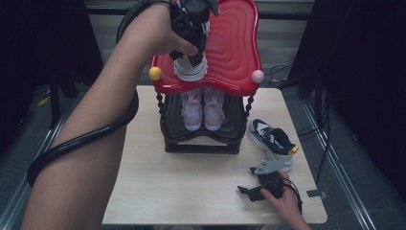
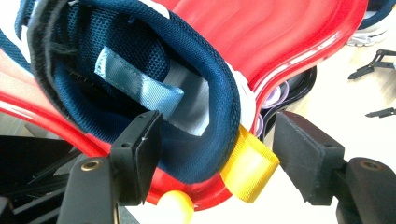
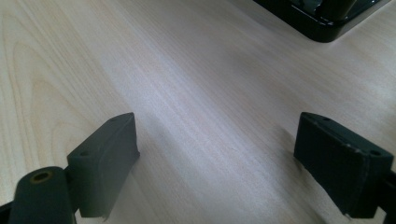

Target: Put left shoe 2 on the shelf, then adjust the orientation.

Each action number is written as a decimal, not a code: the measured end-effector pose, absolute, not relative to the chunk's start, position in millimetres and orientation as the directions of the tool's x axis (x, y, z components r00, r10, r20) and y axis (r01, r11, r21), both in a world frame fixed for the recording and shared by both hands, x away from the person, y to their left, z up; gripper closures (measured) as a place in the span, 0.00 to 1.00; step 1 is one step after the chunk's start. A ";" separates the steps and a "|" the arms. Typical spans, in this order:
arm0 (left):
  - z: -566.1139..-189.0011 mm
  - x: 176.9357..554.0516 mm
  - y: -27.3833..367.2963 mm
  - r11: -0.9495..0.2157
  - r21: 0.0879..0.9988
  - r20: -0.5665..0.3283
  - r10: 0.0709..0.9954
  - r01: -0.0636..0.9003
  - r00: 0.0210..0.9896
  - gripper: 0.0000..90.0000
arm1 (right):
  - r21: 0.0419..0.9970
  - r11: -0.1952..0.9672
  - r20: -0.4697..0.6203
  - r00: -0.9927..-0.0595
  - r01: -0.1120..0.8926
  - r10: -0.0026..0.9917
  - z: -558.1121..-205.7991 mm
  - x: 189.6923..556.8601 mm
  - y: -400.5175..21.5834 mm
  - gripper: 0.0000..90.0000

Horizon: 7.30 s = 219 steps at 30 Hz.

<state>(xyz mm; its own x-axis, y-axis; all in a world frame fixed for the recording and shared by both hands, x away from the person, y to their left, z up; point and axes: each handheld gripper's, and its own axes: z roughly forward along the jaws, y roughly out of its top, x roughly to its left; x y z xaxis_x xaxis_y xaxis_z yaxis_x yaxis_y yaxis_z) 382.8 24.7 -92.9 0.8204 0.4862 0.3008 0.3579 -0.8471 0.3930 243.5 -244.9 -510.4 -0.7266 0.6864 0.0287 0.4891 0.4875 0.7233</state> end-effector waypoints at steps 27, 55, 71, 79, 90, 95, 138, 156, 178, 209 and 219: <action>-101.0 376.5 69.0 -0.804 0.358 0.201 0.563 0.475 0.802 0.26 | 0.724 0.488 0.028 -0.727 0.488 0.686 -510.4 243.7 -244.9 0.14; -130.3 365.1 124.9 -0.766 0.372 0.126 0.601 0.524 0.789 0.23 | 0.724 0.488 0.028 -0.727 0.488 0.686 -510.4 243.6 -244.9 0.14; -152.6 360.6 148.9 -0.745 0.382 0.102 0.622 0.547 0.776 0.24 | 0.722 0.490 0.027 -0.728 0.489 0.686 -510.3 243.6 -245.0 0.14; -168.2 359.4 159.4 -0.736 0.383 0.086 0.630 0.559 0.772 0.25 | 0.722 0.490 0.027 -0.727 0.489 0.686 -510.3 243.6 -245.0 0.14; -191.4 361.2 175.7 -0.699 0.412 0.046 0.656 0.584 0.753 0.25 | 0.721 0.489 0.029 -0.727 0.490 0.686 -510.2 243.6 -245.0 0.14; -203.3 364.1 182.1 -0.688 0.431 0.037 0.660 0.584 0.751 0.25 | 0.725 0.488 0.025 -0.727 0.486 0.687 -510.2 243.9 -245.0 0.14; -312.2 359.3 180.2 -0.625 0.533 -0.032 0.659 0.570 0.752 0.25 | 0.727 0.487 0.023 -0.726 0.484 0.687 -510.5 243.9 -244.9 0.14; -353.3 360.2 173.3 -0.594 0.571 -0.056 0.660 0.566 0.749 0.25 | 0.724 0.488 0.028 -0.727 0.488 0.686 -510.4 243.6 -244.9 0.14; -416.8 353.6 167.5 -0.550 0.596 -0.107 0.667 0.585 0.737 0.24 | 0.724 0.488 0.027 -0.727 0.488 0.686 -510.4 243.6 -244.9 0.14; -494.7 341.9 164.2 -0.487 0.653 -0.048 0.737 0.579 0.674 0.23 | 0.724 0.492 0.027 -0.732 0.484 0.681 -510.6 244.4 -244.9 0.14; -505.3 337.9 163.0 -0.487 0.689 -0.012 0.733 0.537 0.680 0.17 | 0.723 0.493 0.028 -0.734 0.484 0.679 -510.5 244.2 -245.0 0.14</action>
<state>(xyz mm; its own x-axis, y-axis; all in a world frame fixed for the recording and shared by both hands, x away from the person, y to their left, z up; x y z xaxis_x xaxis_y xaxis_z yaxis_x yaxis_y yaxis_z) 337.9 163.0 -505.3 0.6801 0.7330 -0.0115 0.5366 -0.4871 0.6891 244.2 -245.0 -510.5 -0.7337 0.6789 0.0281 0.4838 0.4929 0.7232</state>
